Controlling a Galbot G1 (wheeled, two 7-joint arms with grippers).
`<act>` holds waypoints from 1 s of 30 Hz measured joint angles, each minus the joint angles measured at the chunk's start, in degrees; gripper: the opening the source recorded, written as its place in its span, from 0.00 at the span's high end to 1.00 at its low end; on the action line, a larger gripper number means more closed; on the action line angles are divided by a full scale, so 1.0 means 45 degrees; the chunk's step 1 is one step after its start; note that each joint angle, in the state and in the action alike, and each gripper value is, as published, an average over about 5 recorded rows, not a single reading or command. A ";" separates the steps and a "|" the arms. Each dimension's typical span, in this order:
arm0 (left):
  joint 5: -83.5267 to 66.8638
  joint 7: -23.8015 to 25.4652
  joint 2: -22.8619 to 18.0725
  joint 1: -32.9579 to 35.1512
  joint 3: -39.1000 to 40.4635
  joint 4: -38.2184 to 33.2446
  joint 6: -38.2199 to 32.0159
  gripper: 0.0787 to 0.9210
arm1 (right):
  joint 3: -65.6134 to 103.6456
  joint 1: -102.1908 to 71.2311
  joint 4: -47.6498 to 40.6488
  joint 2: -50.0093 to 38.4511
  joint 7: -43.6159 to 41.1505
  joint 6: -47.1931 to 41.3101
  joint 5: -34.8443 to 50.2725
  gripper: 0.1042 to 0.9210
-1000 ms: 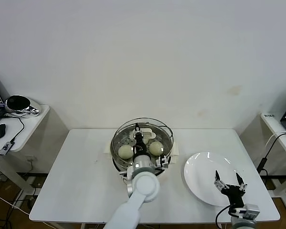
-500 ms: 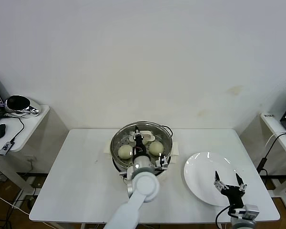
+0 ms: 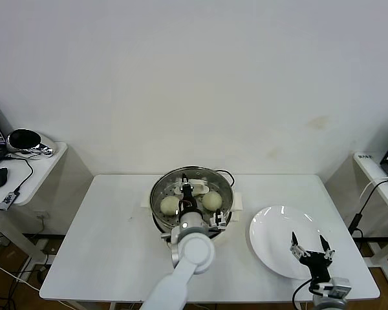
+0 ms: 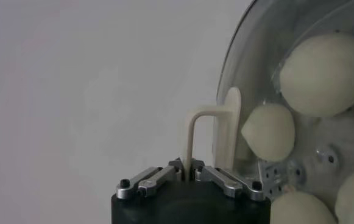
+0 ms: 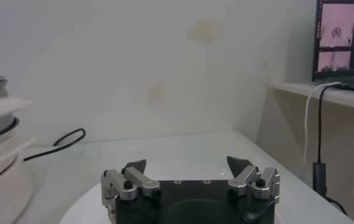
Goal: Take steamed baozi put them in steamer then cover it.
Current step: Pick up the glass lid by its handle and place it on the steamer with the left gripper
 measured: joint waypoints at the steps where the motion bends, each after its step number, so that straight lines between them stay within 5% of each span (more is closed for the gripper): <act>1: -0.0005 -0.0006 0.0015 -0.0004 -0.0017 0.0011 -0.0001 0.92 | 0.0000 -0.0003 -0.0003 0.0003 0.0000 0.0004 -0.0004 0.12; 22: -0.0164 -0.0108 0.0183 0.0037 -0.0027 0.0008 -0.0002 0.91 | -0.0016 -0.0074 -0.0017 0.0031 -0.0002 0.0085 -0.0061 0.12; 30: -0.0127 -0.0120 0.0329 0.0132 0.0055 -0.0292 0.0005 0.67 | -0.0022 -0.0059 -0.0043 0.0048 -0.0008 0.0091 -0.0080 0.12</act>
